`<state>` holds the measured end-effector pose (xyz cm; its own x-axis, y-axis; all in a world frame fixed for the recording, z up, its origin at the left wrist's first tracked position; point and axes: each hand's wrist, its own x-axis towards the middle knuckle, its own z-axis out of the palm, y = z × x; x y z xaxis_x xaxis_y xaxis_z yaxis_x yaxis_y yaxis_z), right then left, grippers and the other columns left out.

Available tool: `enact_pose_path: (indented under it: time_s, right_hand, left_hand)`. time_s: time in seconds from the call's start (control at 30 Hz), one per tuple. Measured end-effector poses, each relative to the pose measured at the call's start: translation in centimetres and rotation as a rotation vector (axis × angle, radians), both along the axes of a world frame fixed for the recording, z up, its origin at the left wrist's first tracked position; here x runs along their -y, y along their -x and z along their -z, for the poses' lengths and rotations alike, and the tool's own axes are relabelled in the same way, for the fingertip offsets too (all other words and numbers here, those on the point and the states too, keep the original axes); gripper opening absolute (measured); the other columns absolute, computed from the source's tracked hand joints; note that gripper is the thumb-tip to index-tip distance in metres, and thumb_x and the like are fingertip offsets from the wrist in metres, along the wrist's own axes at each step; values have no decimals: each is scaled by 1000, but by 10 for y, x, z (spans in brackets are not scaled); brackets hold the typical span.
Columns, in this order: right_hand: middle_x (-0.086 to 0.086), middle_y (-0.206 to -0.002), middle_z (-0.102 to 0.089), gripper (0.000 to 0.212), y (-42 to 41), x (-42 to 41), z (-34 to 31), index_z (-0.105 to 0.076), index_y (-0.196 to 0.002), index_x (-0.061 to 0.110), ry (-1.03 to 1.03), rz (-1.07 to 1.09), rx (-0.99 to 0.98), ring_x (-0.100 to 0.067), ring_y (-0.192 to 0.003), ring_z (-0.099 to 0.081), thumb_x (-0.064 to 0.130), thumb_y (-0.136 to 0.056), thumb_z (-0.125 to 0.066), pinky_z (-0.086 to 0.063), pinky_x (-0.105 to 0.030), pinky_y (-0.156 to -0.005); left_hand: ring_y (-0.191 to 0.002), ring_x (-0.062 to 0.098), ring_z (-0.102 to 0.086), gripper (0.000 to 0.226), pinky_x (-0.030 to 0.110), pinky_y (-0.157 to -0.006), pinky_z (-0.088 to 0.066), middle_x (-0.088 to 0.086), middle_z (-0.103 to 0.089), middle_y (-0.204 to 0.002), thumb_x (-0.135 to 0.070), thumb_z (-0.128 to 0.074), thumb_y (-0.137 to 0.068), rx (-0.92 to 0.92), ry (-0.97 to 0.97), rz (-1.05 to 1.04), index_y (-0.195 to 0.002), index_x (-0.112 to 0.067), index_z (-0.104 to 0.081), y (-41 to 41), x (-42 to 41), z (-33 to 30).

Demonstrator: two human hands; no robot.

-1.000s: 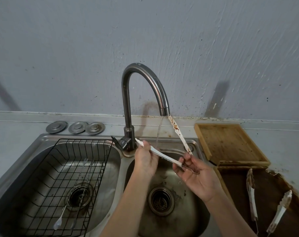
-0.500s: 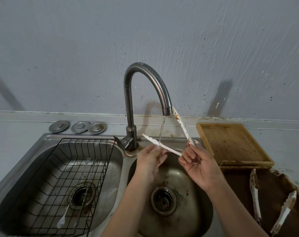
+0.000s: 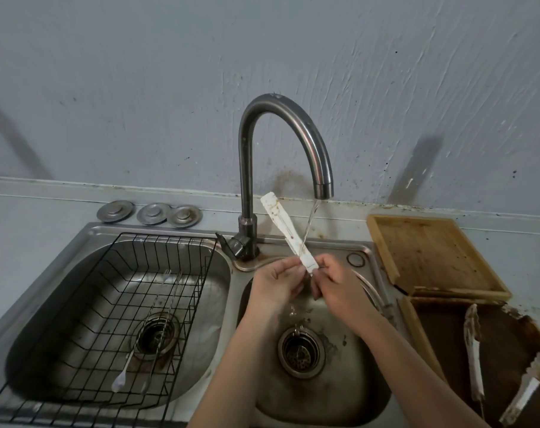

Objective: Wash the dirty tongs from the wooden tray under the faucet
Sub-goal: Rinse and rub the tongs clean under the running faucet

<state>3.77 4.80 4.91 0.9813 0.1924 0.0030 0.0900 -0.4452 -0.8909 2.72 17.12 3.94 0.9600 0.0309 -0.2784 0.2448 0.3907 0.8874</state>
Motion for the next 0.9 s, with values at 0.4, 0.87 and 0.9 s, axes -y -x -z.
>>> enact_pose_path:
  time_s: [0.4, 0.87, 0.9]
  right_hand:
    - [11, -61, -49, 20, -5, -9, 8, -45, -75, 22, 371, -3, 175, -1, -57, -46, 15, -93, -48, -35, -15, -50]
    - [2, -46, -36, 34, -7, 7, -8, -48, -66, 10, -244, 73, -374, -9, -40, -28, 10, -98, -37, -25, -23, -45]
    - [2, -45, -35, 35, -7, 7, -8, -48, -65, 10, -264, 87, -386, -9, -40, -27, 10, -98, -37, -25, -24, -46]
  left_hand:
    - [-52, 13, -59, 15, 18, -51, -50, 10, -69, -61, -3, -60, -88, -111, 83, -157, -77, -3, -70, -4, 0, 22]
    - [-52, 4, -59, 22, 20, -58, -46, -8, -68, -54, 3, -61, -86, 97, -177, -54, -71, -13, -65, -6, 7, 16]
    - [-53, 4, -60, 23, 20, -59, -48, -8, -68, -54, 2, -58, -87, 108, -178, -64, -72, -13, -65, -6, 10, 16]
